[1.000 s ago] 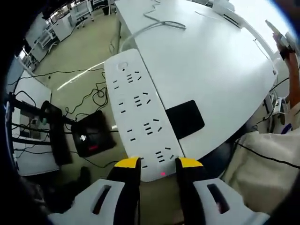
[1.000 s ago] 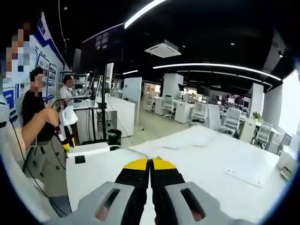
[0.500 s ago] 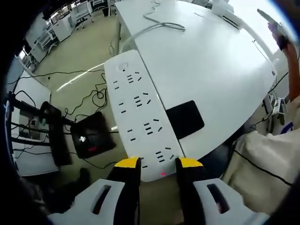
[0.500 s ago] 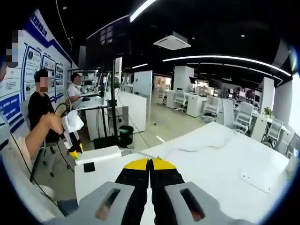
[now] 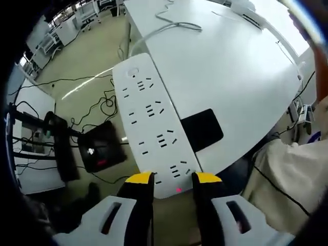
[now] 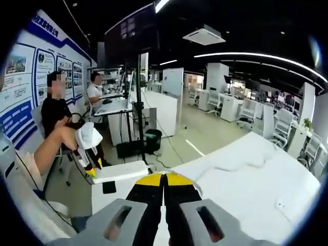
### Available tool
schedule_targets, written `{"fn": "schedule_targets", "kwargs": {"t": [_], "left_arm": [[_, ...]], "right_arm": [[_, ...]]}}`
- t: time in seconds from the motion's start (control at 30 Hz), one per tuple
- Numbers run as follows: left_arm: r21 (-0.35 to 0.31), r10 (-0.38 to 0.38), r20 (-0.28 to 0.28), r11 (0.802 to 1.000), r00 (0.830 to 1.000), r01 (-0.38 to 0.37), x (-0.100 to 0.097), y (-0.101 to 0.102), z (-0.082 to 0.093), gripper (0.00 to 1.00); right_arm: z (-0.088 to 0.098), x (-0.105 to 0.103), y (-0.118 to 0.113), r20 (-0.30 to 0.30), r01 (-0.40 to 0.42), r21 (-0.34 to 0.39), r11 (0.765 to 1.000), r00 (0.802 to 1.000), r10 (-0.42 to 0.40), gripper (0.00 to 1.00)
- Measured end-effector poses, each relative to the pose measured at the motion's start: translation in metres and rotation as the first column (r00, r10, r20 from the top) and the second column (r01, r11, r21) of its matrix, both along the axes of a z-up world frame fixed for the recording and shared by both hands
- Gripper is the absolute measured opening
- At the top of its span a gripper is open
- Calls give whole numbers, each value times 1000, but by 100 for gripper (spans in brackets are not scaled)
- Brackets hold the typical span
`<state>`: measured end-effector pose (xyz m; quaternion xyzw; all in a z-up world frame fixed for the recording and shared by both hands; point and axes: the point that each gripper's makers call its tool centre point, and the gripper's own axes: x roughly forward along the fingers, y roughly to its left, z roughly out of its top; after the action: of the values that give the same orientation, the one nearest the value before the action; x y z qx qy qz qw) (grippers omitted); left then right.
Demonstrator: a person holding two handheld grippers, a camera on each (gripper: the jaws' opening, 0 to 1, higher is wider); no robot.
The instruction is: Pick up the power strip scattered on the table, fix it on the side mounting bracket of the table, and press the switch
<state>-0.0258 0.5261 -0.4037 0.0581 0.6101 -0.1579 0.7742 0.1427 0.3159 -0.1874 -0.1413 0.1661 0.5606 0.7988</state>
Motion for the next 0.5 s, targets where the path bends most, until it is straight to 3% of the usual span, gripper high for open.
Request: {"fn": "schedule_targets", "kwargs": {"t": [0.23, 0.5], "left_arm": [[-10, 5, 11, 1000, 1000, -5, 8, 13, 0, 35], [-5, 3, 22, 1000, 1000, -3, -1, 6, 1, 35]], "right_arm": [[6, -3, 34, 11, -66, -45, 997, 998, 66, 0], [7, -9, 75, 7, -145, -79, 986, 989, 146, 0]]}}
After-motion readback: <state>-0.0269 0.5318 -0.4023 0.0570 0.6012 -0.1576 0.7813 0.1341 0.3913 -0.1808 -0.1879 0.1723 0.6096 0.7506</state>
